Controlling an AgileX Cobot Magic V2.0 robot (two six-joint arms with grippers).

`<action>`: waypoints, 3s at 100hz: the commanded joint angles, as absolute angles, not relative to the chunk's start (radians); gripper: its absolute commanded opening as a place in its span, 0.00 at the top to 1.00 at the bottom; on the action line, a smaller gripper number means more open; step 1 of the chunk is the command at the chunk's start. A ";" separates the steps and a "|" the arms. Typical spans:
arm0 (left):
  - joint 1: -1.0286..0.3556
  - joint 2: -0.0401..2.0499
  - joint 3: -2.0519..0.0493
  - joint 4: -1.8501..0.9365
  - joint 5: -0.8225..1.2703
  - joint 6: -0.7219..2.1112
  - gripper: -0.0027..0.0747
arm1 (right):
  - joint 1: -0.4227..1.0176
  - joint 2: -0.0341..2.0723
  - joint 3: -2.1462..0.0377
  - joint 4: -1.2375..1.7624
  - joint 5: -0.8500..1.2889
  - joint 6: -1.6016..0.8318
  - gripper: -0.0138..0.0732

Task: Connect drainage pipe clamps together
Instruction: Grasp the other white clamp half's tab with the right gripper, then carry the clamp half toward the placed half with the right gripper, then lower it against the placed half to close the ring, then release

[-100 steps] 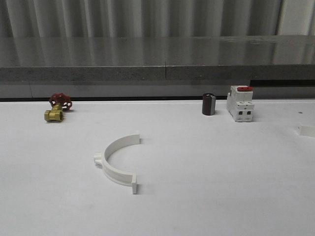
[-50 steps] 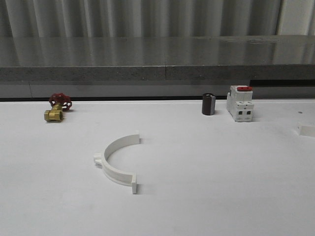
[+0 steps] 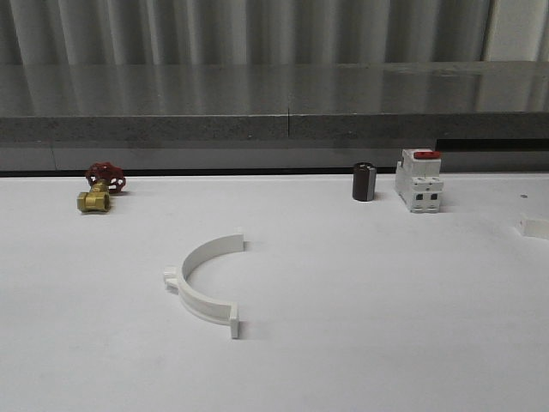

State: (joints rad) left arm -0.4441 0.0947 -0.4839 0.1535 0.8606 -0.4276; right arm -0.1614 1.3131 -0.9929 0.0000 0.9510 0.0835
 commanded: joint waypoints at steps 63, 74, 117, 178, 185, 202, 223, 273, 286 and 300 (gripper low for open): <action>-0.444 0.106 -0.510 0.162 0.791 -0.435 0.99 | -0.186 1.878 -1.335 0.006 0.931 0.044 0.21; -0.444 0.106 -0.510 0.162 0.791 -0.435 0.99 | -0.186 1.911 -1.346 0.010 0.929 0.044 0.25; -0.444 0.106 -0.510 0.162 0.791 -0.435 0.99 | -0.188 1.923 -1.347 0.012 0.941 0.044 0.70; -0.444 0.106 -0.510 0.162 0.791 -0.435 0.99 | 0.175 1.795 -1.347 0.098 1.042 0.322 0.70; -0.444 0.106 -0.510 0.162 0.791 -0.435 0.99 | 0.233 1.795 -1.347 0.098 1.023 0.349 0.70; -0.444 0.106 -0.510 0.162 0.791 -0.435 0.99 | 0.339 1.795 -1.347 0.098 1.009 0.409 0.70; -0.444 0.106 -0.510 0.162 0.791 -0.435 0.99 | 0.381 1.795 -1.347 0.121 0.963 0.496 0.70; -0.444 0.106 -0.510 0.162 0.791 -0.435 0.99 | 0.498 1.970 -1.526 0.094 1.018 0.566 0.70; -0.444 0.106 -0.510 0.162 0.791 -0.435 0.99 | 0.509 2.002 -1.556 0.094 1.007 0.591 0.70; -0.444 0.106 -0.510 0.162 0.791 -0.435 0.99 | 0.526 2.012 -1.556 0.065 0.989 0.624 0.70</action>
